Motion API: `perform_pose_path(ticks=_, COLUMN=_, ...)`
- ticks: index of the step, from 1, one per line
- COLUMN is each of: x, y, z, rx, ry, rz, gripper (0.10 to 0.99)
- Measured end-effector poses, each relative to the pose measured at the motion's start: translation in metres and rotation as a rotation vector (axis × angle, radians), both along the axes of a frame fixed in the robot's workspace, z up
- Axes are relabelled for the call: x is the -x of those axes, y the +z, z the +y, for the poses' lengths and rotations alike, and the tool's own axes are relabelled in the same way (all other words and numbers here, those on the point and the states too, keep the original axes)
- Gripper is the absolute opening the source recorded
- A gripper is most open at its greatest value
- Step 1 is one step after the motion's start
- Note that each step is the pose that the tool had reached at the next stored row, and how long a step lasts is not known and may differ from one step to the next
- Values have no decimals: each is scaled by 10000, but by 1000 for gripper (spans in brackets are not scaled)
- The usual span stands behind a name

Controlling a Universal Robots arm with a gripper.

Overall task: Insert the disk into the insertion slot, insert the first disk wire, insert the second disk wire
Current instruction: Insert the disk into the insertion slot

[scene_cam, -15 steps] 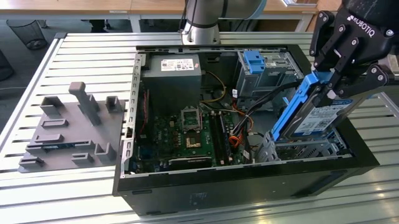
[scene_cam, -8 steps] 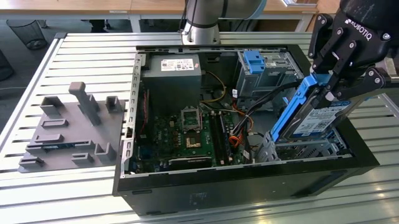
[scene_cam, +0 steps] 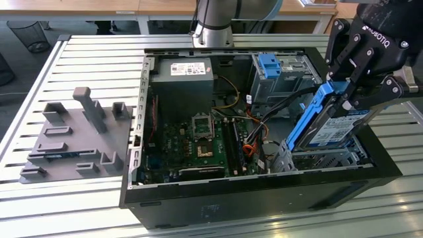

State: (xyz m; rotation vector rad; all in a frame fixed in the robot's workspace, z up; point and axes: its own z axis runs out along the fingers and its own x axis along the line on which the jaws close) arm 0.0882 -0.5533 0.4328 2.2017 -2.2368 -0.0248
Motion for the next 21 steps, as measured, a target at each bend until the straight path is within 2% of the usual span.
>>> perform_pose_path(ticks=21, x=6, y=-175, z=0, rx=0, ry=0, rz=0, gripper=369)
